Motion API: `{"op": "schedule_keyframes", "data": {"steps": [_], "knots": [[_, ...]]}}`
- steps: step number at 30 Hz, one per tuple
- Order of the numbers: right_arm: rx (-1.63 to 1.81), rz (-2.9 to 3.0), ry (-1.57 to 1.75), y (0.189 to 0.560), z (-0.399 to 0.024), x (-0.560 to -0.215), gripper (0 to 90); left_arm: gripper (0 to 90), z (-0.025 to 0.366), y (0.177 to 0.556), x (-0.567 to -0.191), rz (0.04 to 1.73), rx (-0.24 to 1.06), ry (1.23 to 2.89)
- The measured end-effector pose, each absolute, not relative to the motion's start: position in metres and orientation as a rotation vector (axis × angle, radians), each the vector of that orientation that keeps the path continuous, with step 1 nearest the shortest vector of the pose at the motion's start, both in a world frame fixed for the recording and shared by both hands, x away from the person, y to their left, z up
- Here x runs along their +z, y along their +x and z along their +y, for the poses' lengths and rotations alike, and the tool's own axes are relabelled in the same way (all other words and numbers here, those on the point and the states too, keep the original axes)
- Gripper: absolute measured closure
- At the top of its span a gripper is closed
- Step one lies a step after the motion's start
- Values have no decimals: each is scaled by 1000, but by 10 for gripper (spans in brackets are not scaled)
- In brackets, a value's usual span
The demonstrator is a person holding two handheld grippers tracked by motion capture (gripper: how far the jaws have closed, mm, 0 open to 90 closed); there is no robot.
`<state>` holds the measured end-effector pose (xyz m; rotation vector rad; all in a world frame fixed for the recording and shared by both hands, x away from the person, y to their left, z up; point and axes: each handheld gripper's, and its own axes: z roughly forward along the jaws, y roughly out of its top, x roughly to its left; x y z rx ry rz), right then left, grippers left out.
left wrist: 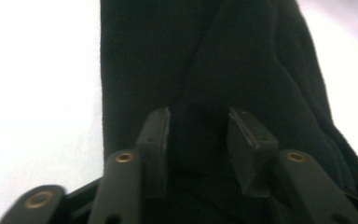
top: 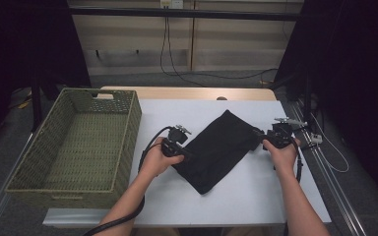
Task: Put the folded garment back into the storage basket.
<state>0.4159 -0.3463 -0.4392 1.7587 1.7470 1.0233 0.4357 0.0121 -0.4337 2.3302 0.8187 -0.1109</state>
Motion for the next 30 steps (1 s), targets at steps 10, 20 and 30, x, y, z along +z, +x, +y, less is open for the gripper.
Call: {"op": "schedule_keyframes", "data": {"steps": [10, 20, 30], "knots": [[1007, 1737, 1762, 411, -350, -441, 305, 850, 13, 425, -419, 793, -135, 2312], [990, 1751, 1762, 409, -349, -441, 278, 868, 5, 407, -409, 714, -140, 2293], [956, 1740, 1763, 407, -352, -440, 260, 869, -1, 387, -402, 614, -177, 2296]]}}
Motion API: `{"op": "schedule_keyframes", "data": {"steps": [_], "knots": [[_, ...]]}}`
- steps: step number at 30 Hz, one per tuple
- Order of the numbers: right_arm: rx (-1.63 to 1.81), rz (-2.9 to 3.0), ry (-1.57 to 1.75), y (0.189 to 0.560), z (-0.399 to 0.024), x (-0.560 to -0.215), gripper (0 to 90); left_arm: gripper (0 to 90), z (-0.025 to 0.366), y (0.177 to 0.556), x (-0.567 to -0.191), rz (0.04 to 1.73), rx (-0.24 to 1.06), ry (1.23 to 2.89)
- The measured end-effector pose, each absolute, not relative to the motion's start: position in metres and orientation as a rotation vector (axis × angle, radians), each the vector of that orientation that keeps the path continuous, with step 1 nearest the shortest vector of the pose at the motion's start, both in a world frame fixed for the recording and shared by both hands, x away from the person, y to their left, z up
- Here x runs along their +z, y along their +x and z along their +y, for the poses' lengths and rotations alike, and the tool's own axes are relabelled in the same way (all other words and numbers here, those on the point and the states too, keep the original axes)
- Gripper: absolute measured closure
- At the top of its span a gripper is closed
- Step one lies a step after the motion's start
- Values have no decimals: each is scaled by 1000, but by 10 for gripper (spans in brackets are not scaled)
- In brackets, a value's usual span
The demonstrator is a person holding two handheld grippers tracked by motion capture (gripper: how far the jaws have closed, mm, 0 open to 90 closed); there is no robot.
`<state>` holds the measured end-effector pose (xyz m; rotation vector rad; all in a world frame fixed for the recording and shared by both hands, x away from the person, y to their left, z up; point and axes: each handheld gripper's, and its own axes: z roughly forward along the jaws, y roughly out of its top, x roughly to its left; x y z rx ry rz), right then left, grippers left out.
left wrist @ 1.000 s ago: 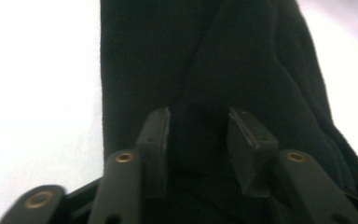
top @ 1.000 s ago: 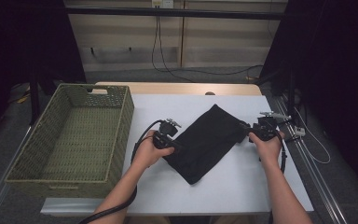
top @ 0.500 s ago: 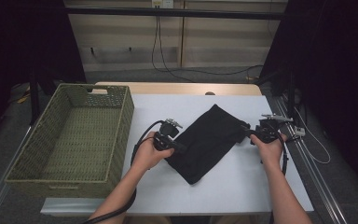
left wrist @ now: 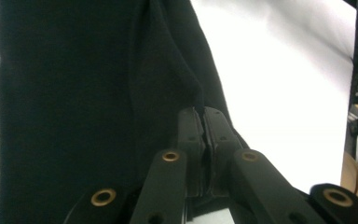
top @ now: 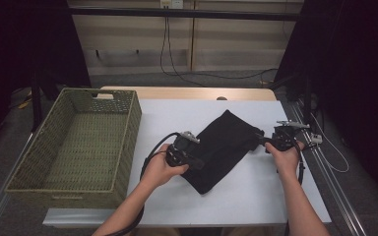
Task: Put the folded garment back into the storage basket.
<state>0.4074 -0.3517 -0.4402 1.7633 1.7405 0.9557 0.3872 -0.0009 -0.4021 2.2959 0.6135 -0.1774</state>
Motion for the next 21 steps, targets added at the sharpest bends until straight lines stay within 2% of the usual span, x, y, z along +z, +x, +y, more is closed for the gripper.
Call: {"op": "schedule_keyframes", "data": {"steps": [6, 13, 17, 19, 21], "knots": [[954, 1719, 1758, 411, -355, -441, 292, 869, -6, 376, -403, 562, -179, 2312], [983, 1715, 1768, 424, -358, -442, 456, 868, -10, 366, -409, 528, -204, 2336], [996, 1721, 1763, 431, -354, -444, 491, 867, -12, 363, -414, 514, -210, 2350], [967, 1751, 1763, 434, -353, -448, 615, 866, -12, 363, -414, 505, -209, 2363], [971, 1765, 1750, 435, -355, -451, 844, 867, -10, 363, -415, 500, -209, 2361]]}}
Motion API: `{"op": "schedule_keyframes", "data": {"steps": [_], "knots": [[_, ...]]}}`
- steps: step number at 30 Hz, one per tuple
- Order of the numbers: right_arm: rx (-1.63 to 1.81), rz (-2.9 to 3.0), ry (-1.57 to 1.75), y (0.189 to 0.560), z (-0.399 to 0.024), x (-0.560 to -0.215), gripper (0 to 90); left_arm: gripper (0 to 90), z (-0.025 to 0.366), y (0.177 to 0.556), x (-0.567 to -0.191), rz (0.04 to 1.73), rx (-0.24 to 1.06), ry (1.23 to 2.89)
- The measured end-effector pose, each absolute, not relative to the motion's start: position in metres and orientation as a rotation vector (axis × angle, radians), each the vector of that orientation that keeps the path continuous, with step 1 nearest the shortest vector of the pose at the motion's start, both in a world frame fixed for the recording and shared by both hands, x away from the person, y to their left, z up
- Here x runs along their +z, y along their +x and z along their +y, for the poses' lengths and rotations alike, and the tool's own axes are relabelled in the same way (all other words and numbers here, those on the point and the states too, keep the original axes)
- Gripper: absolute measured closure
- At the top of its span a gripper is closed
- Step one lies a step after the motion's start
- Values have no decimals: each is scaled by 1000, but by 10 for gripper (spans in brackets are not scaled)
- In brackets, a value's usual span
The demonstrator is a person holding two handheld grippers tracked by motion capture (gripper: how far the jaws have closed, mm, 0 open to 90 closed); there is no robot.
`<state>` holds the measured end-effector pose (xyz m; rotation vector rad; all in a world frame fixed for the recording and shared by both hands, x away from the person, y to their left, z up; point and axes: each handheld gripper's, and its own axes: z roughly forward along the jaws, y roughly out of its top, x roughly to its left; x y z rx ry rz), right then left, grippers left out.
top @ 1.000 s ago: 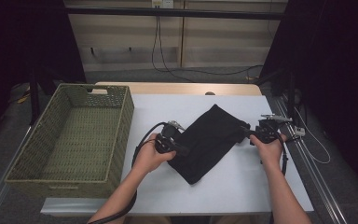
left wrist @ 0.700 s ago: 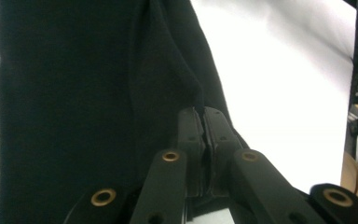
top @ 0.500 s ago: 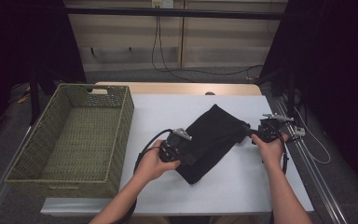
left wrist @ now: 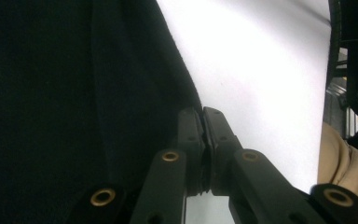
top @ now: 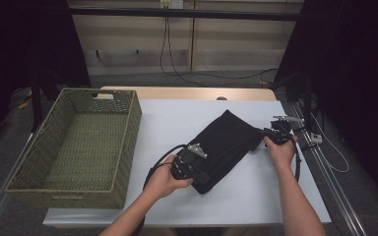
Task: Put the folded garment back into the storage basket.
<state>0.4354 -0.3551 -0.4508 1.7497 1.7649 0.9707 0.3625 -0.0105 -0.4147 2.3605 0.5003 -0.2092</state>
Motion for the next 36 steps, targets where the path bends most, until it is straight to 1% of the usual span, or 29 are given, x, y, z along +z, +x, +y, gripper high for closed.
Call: {"op": "schedule_keyframes", "data": {"steps": [1, 3, 5, 6, 7, 8, 9, 10, 11, 12, 13, 16, 18, 20, 22, 24, 27, 28, 31, 32, 34, 35, 36], "knots": [[987, 1756, 1754, 436, -357, -452, 865, 867, -10, 363, -415, 498, -210, 2363], [1005, 1728, 1752, 436, -360, -451, 872, 866, -8, 363, -415, 501, -214, 2356], [1013, 1734, 1761, 438, -362, -453, 867, 865, -7, 363, -417, 518, -224, 2345], [1005, 1744, 1755, 439, -362, -454, 849, 851, -6, 364, -418, 518, -227, 2355], [991, 1749, 1743, 439, -361, -455, 782, 796, -6, 364, -418, 530, -235, 2344], [968, 1739, 1745, 439, -361, -456, 703, 719, -5, 365, -418, 532, -238, 2346], [955, 1724, 1756, 439, -362, -456, 687, 670, -4, 366, -418, 543, -231, 2341], [976, 1722, 1762, 438, -363, -456, 666, 581, -4, 367, -417, 563, -229, 2336], [972, 1717, 1758, 438, -364, -454, 609, 486, -2, 368, -416, 580, -225, 2326], [965, 1707, 1749, 438, -364, -453, 545, 461, -1, 370, -414, 578, -216, 2321], [976, 1700, 1751, 438, -364, -452, 506, 463, 1, 372, -412, 588, -210, 2314], [1001, 1715, 1736, 440, -363, -448, 396, 329, 5, 377, -408, 613, -159, 2294], [1017, 1723, 1732, 441, -362, -448, 372, 292, 7, 382, -406, 635, -151, 2283], [1029, 1748, 1740, 444, -362, -449, 306, 245, 10, 385, -406, 661, -133, 2280], [1014, 1788, 1731, 445, -362, -452, 298, 201, 12, 389, -407, 686, -98, 2285], [1000, 1799, 1735, 447, -363, -455, 271, 187, 14, 394, -408, 698, -90, 2281], [973, 1869, 1729, 448, -364, -462, 312, 171, 16, 399, -409, 730, -73, 2272], [953, 1889, 1715, 448, -363, -464, 313, 166, 17, 401, -409, 745, -66, 2267], [901, 1918, 1673, 449, -357, -464, 349, 159, 21, 406, -410, 782, -44, 2260], [899, 1933, 1659, 449, -355, -463, 430, 159, 22, 408, -410, 795, -35, 2256], [909, 1932, 1670, 448, -352, -463, 464, 159, 24, 411, -411, 814, -14, 2255], [890, 1940, 1666, 448, -349, -461, 575, 158, 26, 413, -411, 822, -12, 2253], [896, 1971, 1638, 448, -345, -460, 601, 156, 27, 414, -412, 831, -5, 2255]]}}
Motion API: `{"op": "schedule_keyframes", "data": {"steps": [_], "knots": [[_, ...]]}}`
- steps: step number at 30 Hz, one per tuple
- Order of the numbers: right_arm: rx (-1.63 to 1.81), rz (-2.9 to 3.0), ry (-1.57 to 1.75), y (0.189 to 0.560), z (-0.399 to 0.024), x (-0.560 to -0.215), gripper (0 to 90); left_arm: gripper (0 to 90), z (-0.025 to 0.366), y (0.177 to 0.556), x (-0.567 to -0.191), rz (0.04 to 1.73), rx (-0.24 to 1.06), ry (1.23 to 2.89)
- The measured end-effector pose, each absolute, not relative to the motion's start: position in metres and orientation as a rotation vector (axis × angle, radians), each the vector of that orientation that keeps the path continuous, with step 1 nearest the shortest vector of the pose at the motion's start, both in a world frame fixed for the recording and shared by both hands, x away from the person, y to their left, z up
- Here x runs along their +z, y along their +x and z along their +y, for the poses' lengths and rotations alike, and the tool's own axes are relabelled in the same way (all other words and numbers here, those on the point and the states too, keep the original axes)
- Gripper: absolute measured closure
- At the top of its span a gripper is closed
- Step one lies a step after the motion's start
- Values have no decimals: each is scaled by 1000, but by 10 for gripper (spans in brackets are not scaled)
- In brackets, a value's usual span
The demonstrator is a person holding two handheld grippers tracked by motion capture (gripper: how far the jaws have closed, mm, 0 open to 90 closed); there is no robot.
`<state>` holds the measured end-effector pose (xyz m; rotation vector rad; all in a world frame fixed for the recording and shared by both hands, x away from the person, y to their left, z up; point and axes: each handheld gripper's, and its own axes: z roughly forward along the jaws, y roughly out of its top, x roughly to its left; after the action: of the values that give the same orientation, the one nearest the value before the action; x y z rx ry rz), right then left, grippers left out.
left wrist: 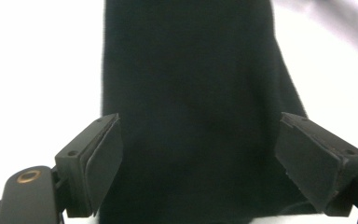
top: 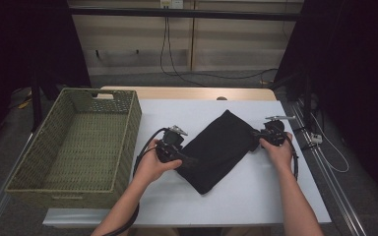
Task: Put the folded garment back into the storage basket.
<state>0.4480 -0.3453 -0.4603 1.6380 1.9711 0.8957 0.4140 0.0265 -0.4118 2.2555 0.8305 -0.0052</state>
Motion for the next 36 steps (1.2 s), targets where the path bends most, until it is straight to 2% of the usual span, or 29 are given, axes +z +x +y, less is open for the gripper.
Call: {"op": "schedule_keyframes", "data": {"steps": [2, 4, 7, 9, 27, 31, 36], "knots": [[882, 1969, 1655, 448, -342, -459, 649, 154, 28, 416, -412, 846, 1, 2251], [907, 1945, 1696, 447, -342, -460, 655, 148, 28, 417, -412, 848, 13, 2248], [933, 1945, 1711, 446, -341, -461, 770, 131, 29, 420, -413, 864, 18, 2245], [952, 1948, 1717, 446, -340, -461, 798, 130, 31, 422, -414, 870, 25, 2241], [1058, 1867, 1790, 424, -355, -447, 819, 125, 44, 431, -419, 959, 65, 2209], [1038, 1852, 1767, 423, -355, -449, 762, 125, 45, 431, -421, 967, 60, 2207], [1025, 1852, 1729, 430, -355, -449, 476, 125, 43, 430, -419, 955, 72, 2211]]}}
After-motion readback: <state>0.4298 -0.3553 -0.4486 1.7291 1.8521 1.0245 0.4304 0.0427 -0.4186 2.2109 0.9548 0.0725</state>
